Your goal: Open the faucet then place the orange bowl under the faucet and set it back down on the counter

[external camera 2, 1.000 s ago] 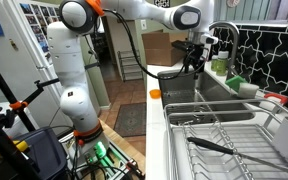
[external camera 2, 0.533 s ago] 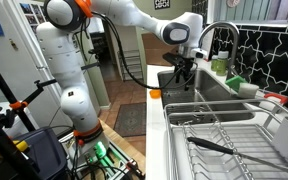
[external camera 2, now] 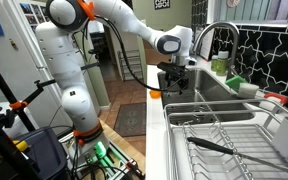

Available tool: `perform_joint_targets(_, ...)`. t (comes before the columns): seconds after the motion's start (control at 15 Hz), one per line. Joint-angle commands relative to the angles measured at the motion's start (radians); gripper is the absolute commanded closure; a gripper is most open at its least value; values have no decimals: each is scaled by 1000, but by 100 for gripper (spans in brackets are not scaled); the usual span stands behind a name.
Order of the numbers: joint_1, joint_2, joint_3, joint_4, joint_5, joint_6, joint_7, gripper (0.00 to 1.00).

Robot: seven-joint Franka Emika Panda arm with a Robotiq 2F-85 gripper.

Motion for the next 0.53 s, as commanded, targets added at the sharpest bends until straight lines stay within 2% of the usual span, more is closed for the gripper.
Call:
perform_joint_targets(0.0,16,-27,0,-21,67,-12,-177,0)
perform_joint_targets(0.2,25,-17,2,-5,68,-92,-299,0)
perform_joint_targets(0.47,35,-6,12,1,16,-164,-382,0)
